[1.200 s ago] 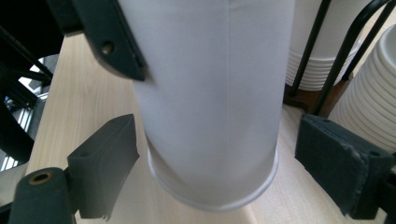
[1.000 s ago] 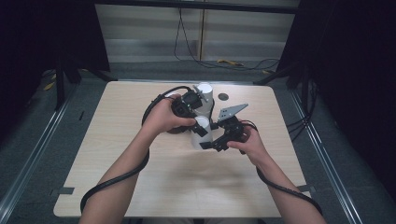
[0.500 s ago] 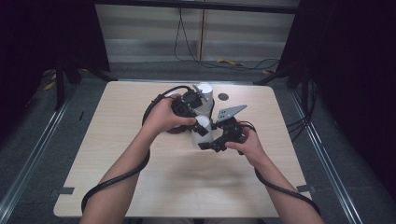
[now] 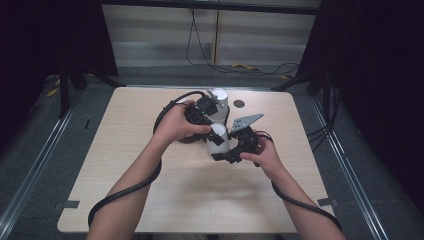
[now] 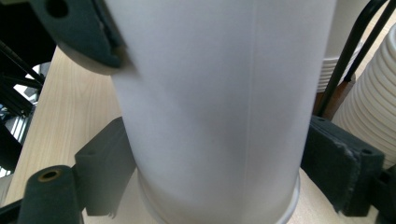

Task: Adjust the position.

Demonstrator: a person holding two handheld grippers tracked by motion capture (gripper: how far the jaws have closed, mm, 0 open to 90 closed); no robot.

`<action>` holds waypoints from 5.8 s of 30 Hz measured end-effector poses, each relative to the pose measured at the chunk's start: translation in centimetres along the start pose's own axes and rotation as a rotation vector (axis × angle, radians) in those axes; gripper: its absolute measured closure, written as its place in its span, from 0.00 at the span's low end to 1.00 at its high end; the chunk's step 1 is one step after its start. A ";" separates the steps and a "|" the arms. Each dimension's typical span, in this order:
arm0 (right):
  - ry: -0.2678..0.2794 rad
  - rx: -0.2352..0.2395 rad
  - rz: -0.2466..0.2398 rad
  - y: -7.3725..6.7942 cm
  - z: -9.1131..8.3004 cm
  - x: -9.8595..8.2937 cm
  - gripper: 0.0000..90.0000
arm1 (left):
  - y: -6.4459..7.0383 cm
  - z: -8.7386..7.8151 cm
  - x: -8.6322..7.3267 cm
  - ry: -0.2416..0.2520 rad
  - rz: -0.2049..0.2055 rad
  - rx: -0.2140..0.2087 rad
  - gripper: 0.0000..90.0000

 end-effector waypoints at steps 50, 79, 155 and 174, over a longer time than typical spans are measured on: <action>-0.110 -0.063 -0.063 1.7 -1.9 -0.8 0.24 | -1.3 -1.0 -1.4 0.071 0.054 0.081 0.23; -0.244 -0.077 -0.149 2.4 -2.3 -1.7 0.24 | -1.4 0.7 -4.4 0.013 0.018 0.084 0.25; -0.576 -0.054 -0.330 2.0 -2.7 -3.5 0.24 | -2.1 4.0 -9.5 0.050 -0.058 0.079 0.25; -0.634 -0.042 -0.370 1.7 -2.4 -3.8 0.24 | -1.9 4.0 -9.2 0.029 -0.055 0.071 0.25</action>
Point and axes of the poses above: each handheld gripper's, and its own axes: z roughly forward along the jaws, x roughly out of its top, y roughly to its right, the point moved 9 cm from there along z, roughly forward along the jaws, and after that the axes turned 4 degrees about -x, right-handed, at the moved point
